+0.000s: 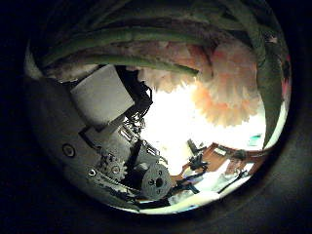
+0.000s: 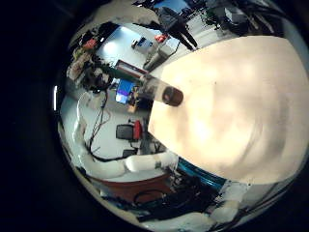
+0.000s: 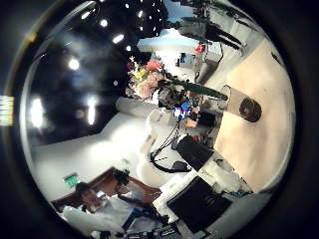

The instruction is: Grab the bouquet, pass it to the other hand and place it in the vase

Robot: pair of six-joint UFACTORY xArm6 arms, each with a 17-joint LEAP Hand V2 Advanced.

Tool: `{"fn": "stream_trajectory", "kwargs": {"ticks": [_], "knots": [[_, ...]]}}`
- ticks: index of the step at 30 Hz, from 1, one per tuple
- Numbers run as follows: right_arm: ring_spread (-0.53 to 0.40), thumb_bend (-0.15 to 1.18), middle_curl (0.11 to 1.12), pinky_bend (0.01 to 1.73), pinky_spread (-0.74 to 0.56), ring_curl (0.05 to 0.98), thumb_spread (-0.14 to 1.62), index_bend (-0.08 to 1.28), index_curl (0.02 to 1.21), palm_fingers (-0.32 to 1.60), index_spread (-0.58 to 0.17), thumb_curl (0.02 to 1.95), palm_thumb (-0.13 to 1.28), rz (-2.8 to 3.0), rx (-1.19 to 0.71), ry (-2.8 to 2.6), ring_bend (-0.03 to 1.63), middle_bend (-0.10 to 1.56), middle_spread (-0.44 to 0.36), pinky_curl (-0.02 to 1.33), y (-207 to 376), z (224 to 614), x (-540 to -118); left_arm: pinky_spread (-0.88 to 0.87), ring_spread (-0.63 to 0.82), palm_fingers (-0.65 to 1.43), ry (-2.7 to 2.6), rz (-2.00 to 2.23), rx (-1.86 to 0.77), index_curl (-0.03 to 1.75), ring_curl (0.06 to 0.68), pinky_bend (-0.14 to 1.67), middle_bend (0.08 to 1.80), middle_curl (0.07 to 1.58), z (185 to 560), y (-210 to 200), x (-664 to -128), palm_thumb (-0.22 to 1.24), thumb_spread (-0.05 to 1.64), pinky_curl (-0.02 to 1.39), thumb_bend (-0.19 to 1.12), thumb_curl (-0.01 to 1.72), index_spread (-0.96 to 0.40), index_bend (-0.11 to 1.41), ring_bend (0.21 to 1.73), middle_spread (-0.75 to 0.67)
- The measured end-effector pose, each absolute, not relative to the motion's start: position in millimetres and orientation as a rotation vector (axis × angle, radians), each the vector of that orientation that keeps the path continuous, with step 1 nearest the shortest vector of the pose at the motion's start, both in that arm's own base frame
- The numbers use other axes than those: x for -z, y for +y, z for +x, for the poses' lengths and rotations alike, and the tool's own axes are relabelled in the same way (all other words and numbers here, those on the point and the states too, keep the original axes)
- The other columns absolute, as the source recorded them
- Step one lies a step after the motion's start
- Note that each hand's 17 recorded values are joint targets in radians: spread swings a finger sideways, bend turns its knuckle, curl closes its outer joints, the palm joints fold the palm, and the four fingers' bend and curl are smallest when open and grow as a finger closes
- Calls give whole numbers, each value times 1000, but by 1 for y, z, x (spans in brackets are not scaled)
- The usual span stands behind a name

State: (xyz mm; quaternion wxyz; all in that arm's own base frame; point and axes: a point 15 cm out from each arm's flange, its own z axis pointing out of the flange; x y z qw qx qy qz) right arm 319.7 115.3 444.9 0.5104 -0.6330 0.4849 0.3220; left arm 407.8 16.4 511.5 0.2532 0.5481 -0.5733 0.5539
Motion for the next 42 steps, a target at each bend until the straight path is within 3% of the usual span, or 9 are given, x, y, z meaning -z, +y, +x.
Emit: {"fn": "stream_trajectory", "kwargs": {"ticks": [9,12,13,14,15,16,19,23,42], "knots": [[165,-26,344,780,441,199,986,163,274,162,-366,477,666,-1524,-777,1166,673,245,32,261,115,320,-444,-463,-372,1148,-1541,1490,-1504,1063,571,1378,1344,718,418,17,-498,858,1108,714,-20,766,-634,880,1478,-387],[166,-25,346,776,442,196,989,164,277,170,-366,477,668,-1523,-777,1166,667,249,34,253,114,321,-443,-483,-390,1016,-1528,1496,-1513,1042,547,1335,1300,698,421,20,-487,659,1049,686,-99,686,-630,761,1432,-393],[166,-25,346,775,442,195,990,166,277,171,-366,477,668,-1524,-777,1165,665,248,34,252,114,321,-443,-498,-409,784,-1526,1497,-1510,1028,545,1272,1290,703,420,21,-482,566,1027,681,-108,649,-616,678,1387,-394],[166,-26,345,773,443,194,992,171,280,176,-368,478,665,-1523,-777,1165,661,243,35,248,114,321,-442,-342,-277,-98,-1527,1497,-1499,1018,553,999,1152,705,419,21,-476,422,995,678,-143,594,-543,644,1210,-307],[166,-26,345,771,443,193,993,174,282,179,-368,478,665,-1523,-779,1165,660,241,35,246,114,321,-442,-133,-73,-541,-1530,1500,-1475,952,558,939,913,672,416,21,-467,290,945,698,-162,549,-411,493,1150,-80],[166,-25,344,766,449,190,993,173,286,187,-370,478,667,-1522,-781,1166,653,240,35,241,114,322,-442,-9,52,-576,-1547,1505,-1444,896,464,831,770,585,412,22,-461,223,916,614,-137,521,-334,368,1058,50],[162,-27,344,759,452,188,997,177,289,196,-369,477,662,-1521,-781,1166,647,237,32,235,114,322,-441,292,312,-452,-1629,1525,-1287,760,303,613,506,385,396,29,-432,112,848,433,-82,463,-159,131,865,301],[159,-26,342,749,460,185,1002,178,298,218,-369,476,660,-1520,-784,1164,638,222,28,223,114,322,-442,532,501,-338,-1584,1549,-1269,606,228,474,354,302,386,48,-415,71,810,334,-51,421,-28,69,725,466],[142,-19,342,694,475,166,1004,188,327,304,-362,488,703,-1559,-776,1124,583,203,13,182,117,315,-440,783,699,-126,-1377,1787,-1107,284,156,269,168,231,293,134,-343,99,831,202,-31,350,68,132,494,588]]}}
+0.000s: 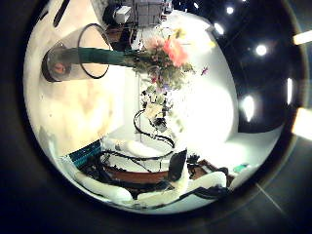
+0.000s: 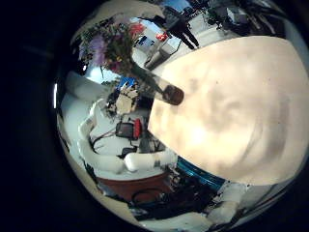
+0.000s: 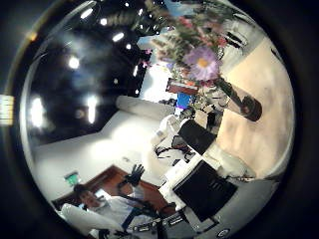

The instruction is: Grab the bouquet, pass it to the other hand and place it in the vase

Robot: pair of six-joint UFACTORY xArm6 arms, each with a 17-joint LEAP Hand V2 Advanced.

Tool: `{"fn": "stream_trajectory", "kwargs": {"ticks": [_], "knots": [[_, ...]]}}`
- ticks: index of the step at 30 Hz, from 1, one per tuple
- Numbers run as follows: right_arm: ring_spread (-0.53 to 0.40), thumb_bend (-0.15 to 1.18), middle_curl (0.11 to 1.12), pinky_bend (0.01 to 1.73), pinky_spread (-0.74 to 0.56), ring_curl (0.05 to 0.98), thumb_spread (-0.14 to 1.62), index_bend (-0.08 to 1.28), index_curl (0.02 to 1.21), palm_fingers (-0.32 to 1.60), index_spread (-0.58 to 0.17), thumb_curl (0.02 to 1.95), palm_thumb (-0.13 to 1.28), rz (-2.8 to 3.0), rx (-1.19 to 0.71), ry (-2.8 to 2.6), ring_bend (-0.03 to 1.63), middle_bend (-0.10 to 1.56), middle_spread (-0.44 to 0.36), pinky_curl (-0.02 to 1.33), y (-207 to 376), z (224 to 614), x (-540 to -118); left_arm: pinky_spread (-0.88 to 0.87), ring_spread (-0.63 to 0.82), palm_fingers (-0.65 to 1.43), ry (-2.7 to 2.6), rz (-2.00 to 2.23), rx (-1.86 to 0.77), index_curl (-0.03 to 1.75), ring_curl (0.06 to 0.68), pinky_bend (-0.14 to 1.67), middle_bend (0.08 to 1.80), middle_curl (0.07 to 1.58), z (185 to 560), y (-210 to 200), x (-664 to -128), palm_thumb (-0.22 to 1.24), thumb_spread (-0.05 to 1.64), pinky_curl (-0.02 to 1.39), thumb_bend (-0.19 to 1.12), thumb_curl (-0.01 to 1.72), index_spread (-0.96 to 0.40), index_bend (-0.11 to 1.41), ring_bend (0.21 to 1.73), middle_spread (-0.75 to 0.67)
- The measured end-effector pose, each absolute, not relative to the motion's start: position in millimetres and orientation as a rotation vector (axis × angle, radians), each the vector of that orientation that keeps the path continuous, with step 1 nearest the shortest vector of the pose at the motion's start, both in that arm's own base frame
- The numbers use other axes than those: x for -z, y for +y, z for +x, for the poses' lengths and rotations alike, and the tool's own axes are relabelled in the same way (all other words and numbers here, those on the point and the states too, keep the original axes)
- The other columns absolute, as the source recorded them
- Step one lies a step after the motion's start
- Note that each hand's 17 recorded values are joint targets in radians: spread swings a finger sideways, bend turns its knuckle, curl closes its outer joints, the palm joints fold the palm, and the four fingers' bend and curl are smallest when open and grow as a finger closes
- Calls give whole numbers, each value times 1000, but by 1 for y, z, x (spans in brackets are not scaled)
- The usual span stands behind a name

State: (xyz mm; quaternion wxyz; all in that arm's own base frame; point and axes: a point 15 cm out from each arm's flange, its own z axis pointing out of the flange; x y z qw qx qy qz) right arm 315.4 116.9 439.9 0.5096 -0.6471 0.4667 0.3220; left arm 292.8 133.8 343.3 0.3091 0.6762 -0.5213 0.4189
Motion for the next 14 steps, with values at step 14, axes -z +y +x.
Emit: {"fn": "stream_trajectory", "kwargs": {"ticks": [14], "knots": [[143,-21,337,670,480,161,994,185,339,332,-357,507,729,-1800,-688,1081,553,192,6,158,101,292,-400,772,706,-65,-1423,1931,-985,268,172,277,171,206,210,45,-330,116,859,199,-30,334,84,155,473,572]]}}
